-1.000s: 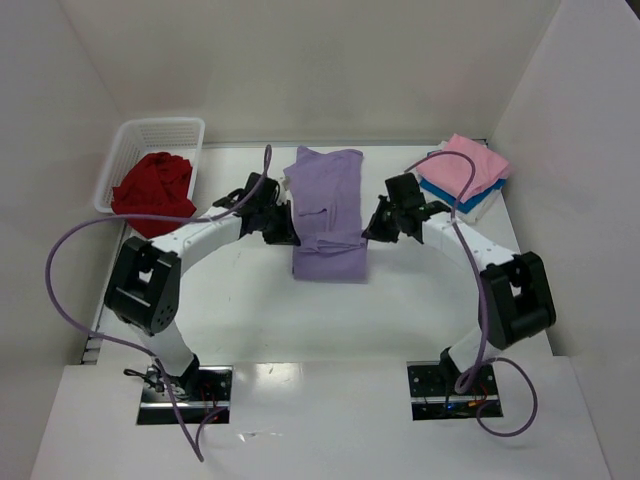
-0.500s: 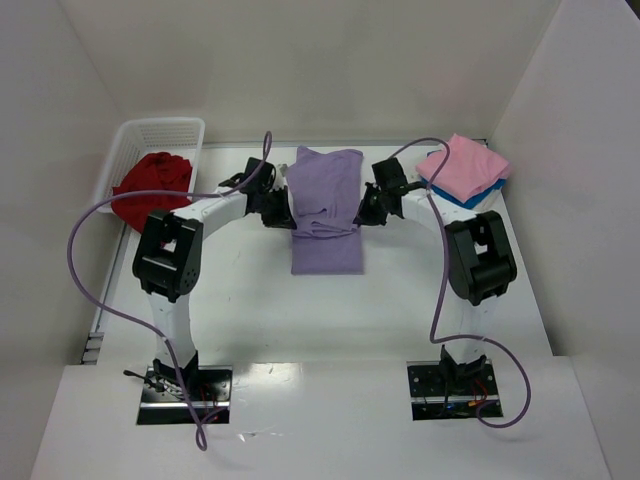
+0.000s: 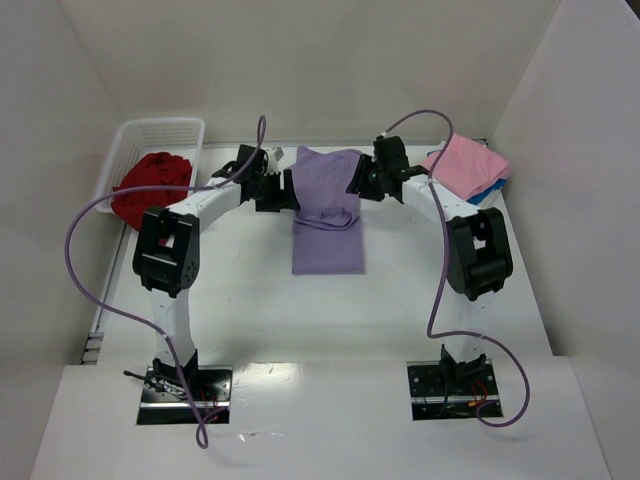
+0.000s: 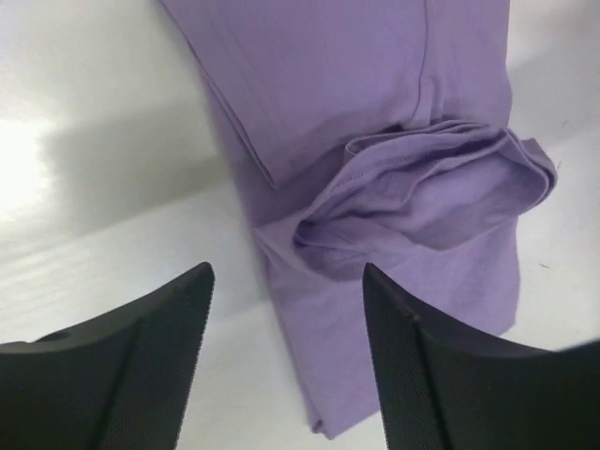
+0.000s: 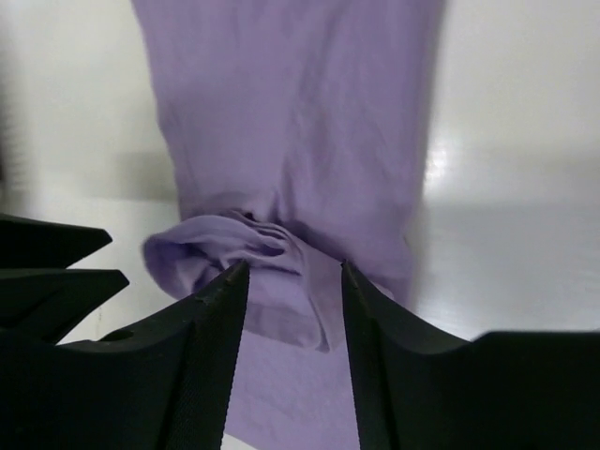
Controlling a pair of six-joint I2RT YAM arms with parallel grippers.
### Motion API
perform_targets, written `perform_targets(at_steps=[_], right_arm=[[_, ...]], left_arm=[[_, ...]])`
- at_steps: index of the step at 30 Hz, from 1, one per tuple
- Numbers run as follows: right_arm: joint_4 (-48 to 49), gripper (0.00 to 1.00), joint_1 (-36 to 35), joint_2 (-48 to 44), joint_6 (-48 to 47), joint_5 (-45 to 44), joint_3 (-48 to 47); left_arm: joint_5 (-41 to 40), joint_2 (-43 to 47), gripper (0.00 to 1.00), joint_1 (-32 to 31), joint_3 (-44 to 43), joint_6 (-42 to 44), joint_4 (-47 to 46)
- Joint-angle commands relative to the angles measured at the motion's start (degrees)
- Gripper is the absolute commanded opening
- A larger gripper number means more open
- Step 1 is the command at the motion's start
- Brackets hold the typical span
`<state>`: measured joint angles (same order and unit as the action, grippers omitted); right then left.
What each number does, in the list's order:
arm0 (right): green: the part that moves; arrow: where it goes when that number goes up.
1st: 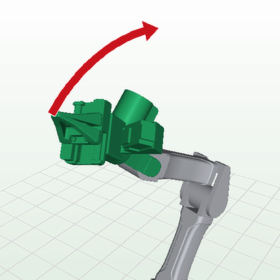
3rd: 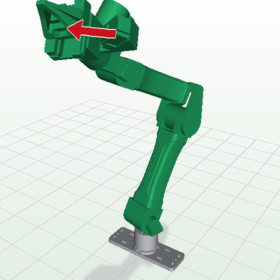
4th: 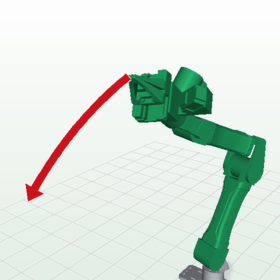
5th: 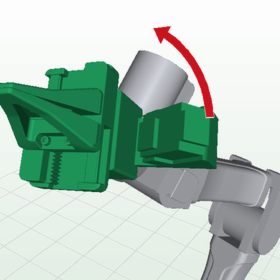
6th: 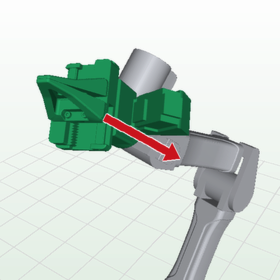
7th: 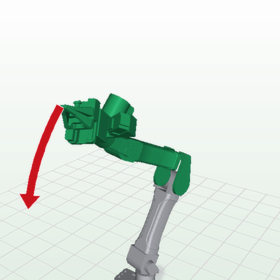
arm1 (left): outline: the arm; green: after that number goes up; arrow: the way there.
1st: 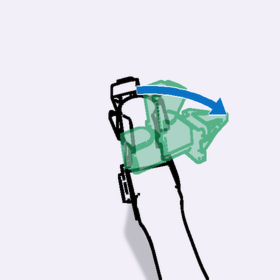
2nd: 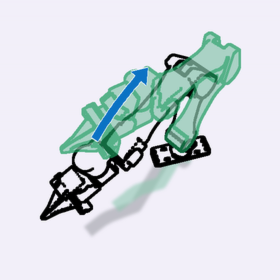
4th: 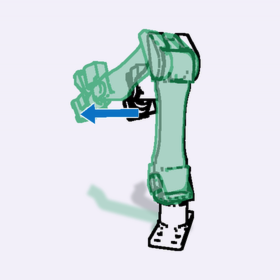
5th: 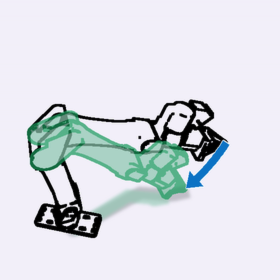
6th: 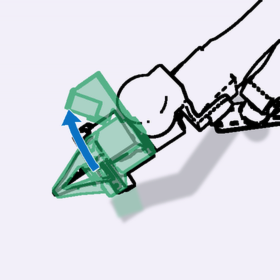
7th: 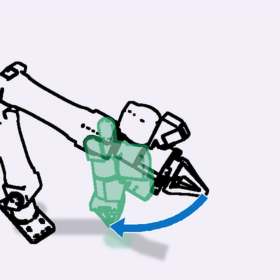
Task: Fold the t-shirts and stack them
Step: Fold the folded rectangular tshirt in 1/3 of the way
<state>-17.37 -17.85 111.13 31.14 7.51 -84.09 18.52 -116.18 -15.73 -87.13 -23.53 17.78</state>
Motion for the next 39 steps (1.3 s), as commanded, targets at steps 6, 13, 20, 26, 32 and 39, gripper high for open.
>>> perform_targets(at_steps=[6,13,20,26,32,39], right_arm=[[3.99,0.59,0.44,-10.63,-1.87,-3.29,-0.03],[9.79,0.22,0.44,-20.87,0.33,2.42,17.44],[11.73,0.04,-4.12,-16.57,0.86,4.27,21.69],[13.23,0.04,-5.53,-10.07,1.38,4.80,21.08],[13.23,0.04,-5.53,-3.30,0.86,4.80,16.87],[10.87,0.05,-5.53,4.26,-0.28,1.64,7.30]], left_arm=[[0.54,12.00,0.85,1.31,0.19,4.72,-1.61],[10.73,19.93,0.80,-1.05,14.07,4.72,-6.79],[14.17,17.66,0.65,-5.36,17.61,2.96,-10.48],[14.17,14.15,0.72,-8.80,20.24,0.07,-14.61],[14.17,6.95,0.73,-11.78,18.84,-0.47,-15.23],[13.03,4.48,0.73,-11.78,17.70,-0.99,-14.70]])
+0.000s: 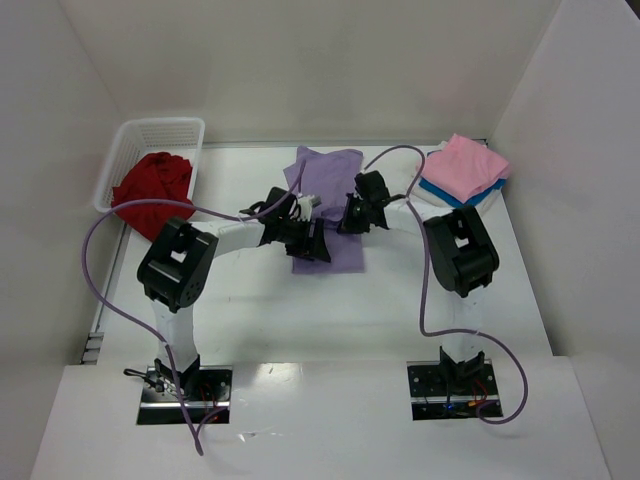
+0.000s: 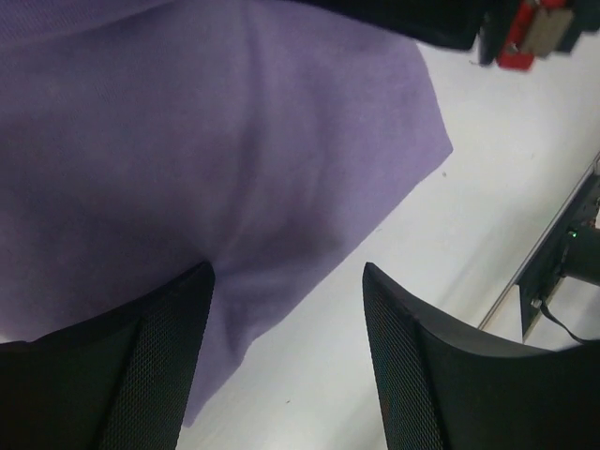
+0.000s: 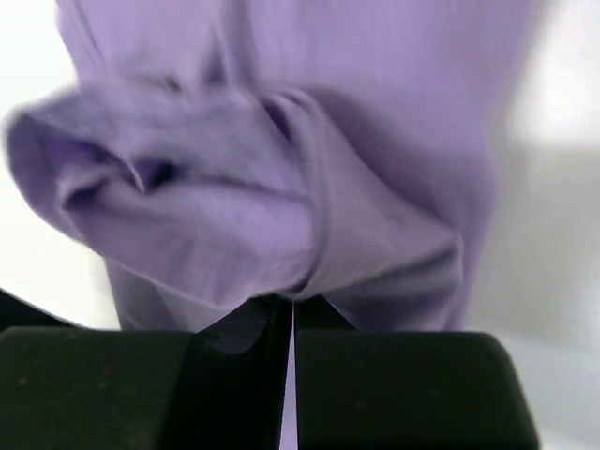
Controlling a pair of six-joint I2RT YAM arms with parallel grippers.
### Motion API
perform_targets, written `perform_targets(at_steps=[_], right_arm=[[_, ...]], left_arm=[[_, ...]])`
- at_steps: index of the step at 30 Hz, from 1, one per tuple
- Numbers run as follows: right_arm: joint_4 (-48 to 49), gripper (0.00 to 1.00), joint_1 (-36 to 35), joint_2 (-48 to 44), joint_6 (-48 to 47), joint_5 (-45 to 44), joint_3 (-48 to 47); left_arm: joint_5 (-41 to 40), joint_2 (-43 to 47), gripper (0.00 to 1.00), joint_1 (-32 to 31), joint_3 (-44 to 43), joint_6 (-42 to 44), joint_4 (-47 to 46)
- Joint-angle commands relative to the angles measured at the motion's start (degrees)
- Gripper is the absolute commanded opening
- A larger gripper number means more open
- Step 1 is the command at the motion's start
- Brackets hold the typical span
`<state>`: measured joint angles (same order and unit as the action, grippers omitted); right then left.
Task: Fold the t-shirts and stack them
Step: Fold the folded rectangular tshirt in 1/3 of the way, then grab one side of the 2/3 rectangular tshirt with both arms
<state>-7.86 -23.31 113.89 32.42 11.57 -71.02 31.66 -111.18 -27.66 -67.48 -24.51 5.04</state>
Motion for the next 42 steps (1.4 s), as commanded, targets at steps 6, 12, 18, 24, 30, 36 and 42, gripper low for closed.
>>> perform_targets(at_steps=[6,12,18,24,30,36,42], right_arm=[[-0.22,0.06,1.95,6.00,-1.58,-3.22,-13.16],[-1.98,0.07,4.33,7.93,-2.10,-4.28,-18.26],[-1.46,0.23,7.23,0.21,-2.72,-4.81,-15.56],[-0.24,0.53,7.75,-12.27,-0.54,-4.19,-3.55],[4.08,0.68,6.62,-25.10,3.61,-1.55,15.62],[2.58,0.68,-0.32,-28.90,5.01,-5.24,22.76],[3.63,0.68,-1.56,-28.37,6.07,-5.86,25.32]], left_arm=[[-0.11,-1.06,0.73,0.15,-1.95,-0.01,-1.35],[-1.95,-0.89,0.73,0.15,-1.34,0.61,0.23],[-8.17,5.79,0.89,2.08,-3.36,3.68,6.38],[-12.59,12.12,1.00,4.63,-1.87,5.26,9.73],[-11.44,17.83,1.00,5.15,6.21,2.72,8.86],[-10.73,19.15,1.00,5.16,13.34,-1.49,5.34],[-11.88,20.91,0.98,5.16,17.74,-7.46,-1.25]])
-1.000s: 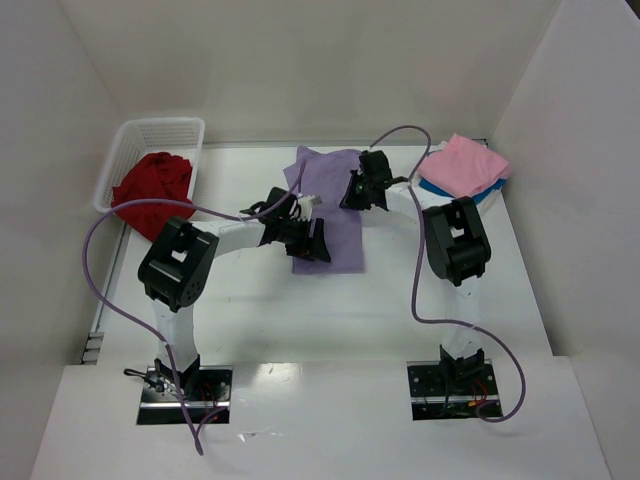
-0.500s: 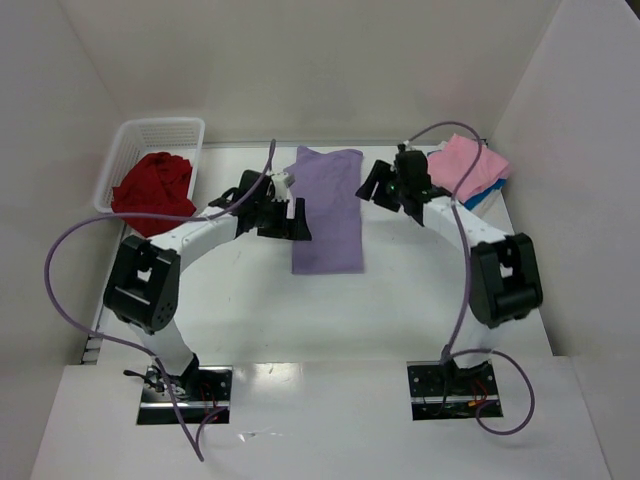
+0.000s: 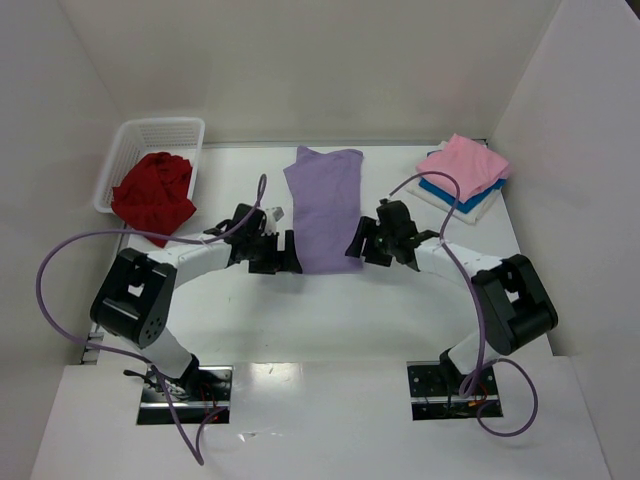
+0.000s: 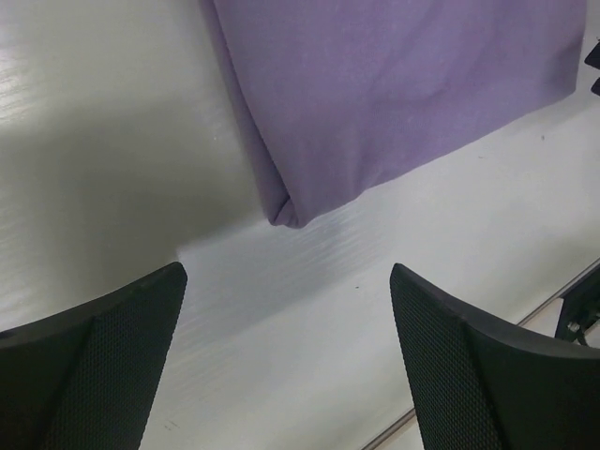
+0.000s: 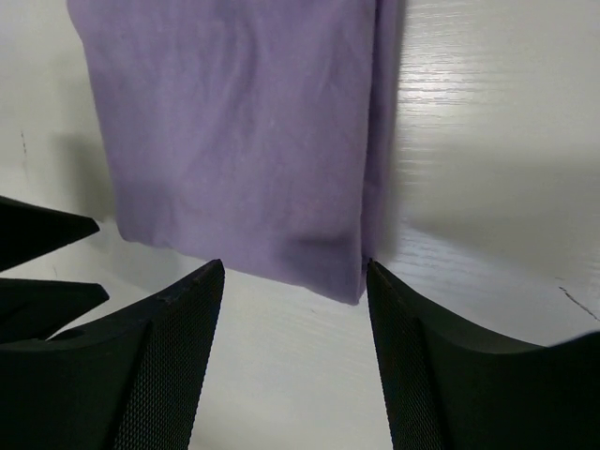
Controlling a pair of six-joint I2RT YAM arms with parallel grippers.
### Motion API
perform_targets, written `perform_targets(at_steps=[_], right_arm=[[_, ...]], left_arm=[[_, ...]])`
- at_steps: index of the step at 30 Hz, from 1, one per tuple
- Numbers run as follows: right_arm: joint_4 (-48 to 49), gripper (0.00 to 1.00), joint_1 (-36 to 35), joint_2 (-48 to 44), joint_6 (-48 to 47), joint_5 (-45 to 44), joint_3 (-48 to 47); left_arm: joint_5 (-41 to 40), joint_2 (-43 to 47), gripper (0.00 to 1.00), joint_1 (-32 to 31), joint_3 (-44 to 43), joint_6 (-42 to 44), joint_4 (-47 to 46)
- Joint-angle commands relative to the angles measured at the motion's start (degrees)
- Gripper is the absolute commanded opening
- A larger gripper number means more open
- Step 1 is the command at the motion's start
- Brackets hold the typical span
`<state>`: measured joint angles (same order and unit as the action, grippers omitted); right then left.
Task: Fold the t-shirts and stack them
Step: Grab one side of the 2/3 rectangular tshirt with both arms
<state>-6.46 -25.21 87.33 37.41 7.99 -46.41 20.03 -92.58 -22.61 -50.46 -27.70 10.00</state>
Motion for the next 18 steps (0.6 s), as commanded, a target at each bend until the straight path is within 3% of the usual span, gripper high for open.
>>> perform_targets(at_steps=[1,8,11,18], right_arm=[[2.24,0.68,0.34,-1.20,1.09,-2.28,0.71],[1.71,0.68,0.34,0.82,0.03,-3.33,1.24],[2.24,0.67,0.34,2.05,0.03,-2.80,1.76],[3.64,0.65,0.34,3.73,0.03,-2.28,2.81]], left_arm=[[-0.26,2.31,0.96,0.11,1.41,-4.90,-7.09],[0.88,-2.17,0.90,0.11,0.80,-5.96,-9.73],[0.89,-3.75,0.79,-0.42,-0.34,-6.49,-9.74],[0.36,-6.39,0.74,-0.94,-1.49,-6.49,-9.74]])
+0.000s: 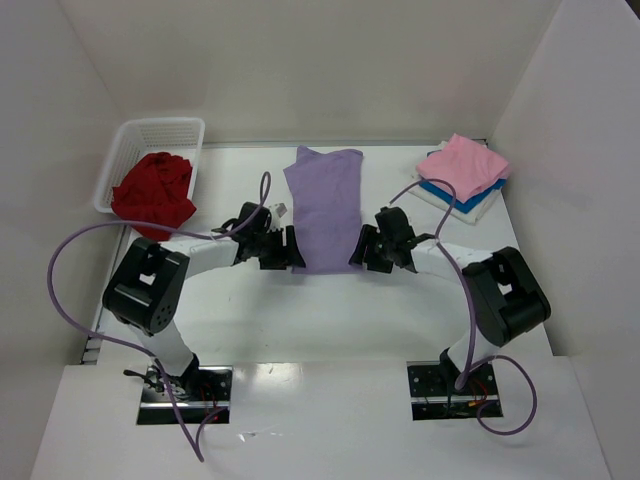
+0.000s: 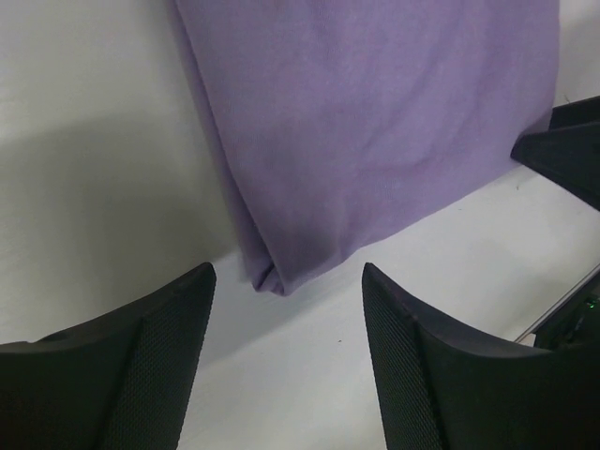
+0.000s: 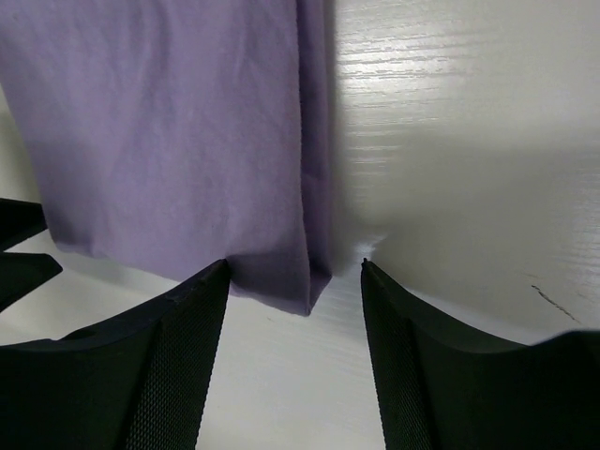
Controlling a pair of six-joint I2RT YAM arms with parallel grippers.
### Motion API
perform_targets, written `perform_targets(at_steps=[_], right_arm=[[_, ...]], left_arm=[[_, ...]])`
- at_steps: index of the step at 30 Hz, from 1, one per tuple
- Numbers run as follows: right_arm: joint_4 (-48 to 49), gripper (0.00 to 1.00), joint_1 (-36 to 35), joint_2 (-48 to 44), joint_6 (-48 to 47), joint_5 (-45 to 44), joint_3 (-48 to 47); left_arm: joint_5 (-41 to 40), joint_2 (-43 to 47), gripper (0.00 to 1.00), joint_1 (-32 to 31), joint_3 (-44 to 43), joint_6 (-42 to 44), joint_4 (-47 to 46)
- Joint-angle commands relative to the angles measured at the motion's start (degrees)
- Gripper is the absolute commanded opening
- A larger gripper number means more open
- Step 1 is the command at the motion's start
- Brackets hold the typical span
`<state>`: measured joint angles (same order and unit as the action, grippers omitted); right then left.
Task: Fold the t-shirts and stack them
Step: Grab one side of the 2/3 rectangular tshirt with both arms
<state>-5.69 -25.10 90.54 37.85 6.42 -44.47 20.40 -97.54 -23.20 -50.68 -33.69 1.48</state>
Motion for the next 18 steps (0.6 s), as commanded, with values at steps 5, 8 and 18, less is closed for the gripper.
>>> perform_targets(at_steps=[5,8,18], right_arm=[[3.93,0.62,0.23,2.18,-0.40,-0.70,1.40],[3.94,0.59,0.23,3.23,-0.40,-0.09,1.40],[4.46,0.10,0.23,4.38,-0.40,0.53,1.40]], left_arm=[[-0.01,-3.88,0.68,-0.88,-2.41,-1.02,-1.21],[-0.01,-4.41,0.64,-2.11,-2.94,-1.02,-1.73],[0.51,-6.09,0.27,-2.11,-2.32,-1.55,-2.35]])
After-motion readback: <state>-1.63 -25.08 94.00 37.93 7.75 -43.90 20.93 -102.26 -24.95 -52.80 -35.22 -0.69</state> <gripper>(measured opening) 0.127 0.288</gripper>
